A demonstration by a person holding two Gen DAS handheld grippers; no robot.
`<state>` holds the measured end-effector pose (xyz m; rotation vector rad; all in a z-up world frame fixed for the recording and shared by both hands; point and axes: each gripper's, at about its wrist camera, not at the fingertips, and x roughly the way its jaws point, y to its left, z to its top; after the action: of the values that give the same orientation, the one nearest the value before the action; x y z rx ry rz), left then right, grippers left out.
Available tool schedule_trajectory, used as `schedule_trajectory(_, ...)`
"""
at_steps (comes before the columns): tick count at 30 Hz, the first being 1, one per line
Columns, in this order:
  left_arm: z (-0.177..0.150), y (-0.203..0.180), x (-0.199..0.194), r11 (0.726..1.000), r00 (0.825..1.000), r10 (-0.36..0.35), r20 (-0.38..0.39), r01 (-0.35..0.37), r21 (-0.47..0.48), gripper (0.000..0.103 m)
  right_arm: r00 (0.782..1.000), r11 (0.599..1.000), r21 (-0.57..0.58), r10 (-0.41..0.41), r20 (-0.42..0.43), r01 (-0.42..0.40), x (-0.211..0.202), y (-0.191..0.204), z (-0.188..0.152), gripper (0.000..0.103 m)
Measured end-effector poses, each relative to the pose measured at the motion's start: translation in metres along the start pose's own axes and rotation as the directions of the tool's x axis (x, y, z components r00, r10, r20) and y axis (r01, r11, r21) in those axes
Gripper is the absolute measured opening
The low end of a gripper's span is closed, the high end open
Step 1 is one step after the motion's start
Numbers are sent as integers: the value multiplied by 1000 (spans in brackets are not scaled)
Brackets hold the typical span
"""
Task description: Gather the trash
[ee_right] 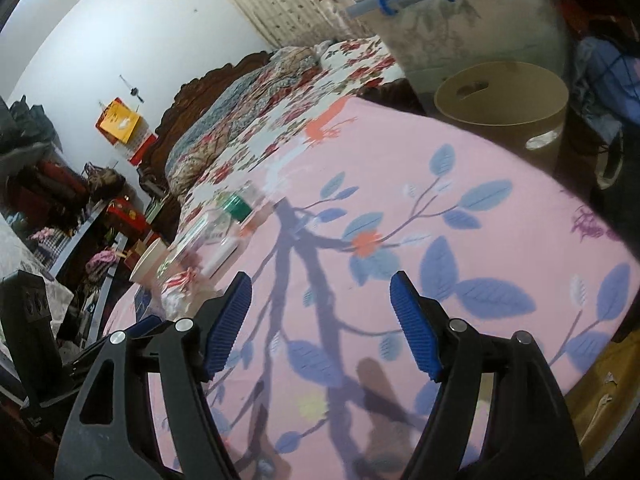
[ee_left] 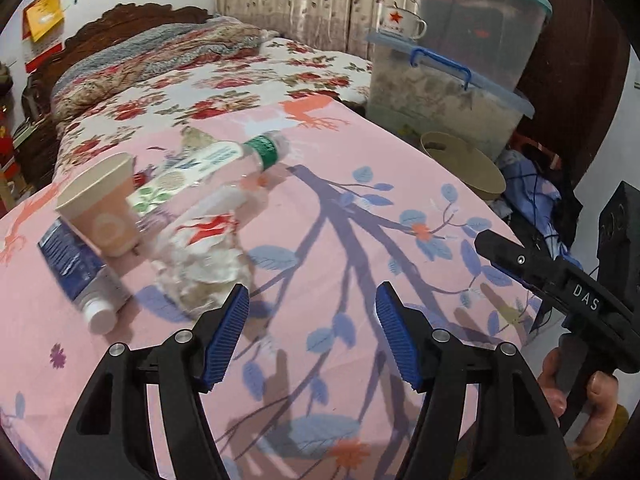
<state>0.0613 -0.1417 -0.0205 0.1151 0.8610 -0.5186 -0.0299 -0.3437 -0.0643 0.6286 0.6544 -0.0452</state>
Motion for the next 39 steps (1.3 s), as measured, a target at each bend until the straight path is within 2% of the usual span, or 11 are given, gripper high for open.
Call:
schedule_trajectory(12,-16,20,-22,1000,999,8,43,-7,-30,71,999,999,-28,-38,-17,38,-3,28,-18,79)
schedule_trajectory(39,-27,31,-31,998,998,27,61,-24,-51,73,997,998,-10,-62,-39,61,0,31,-30,83)
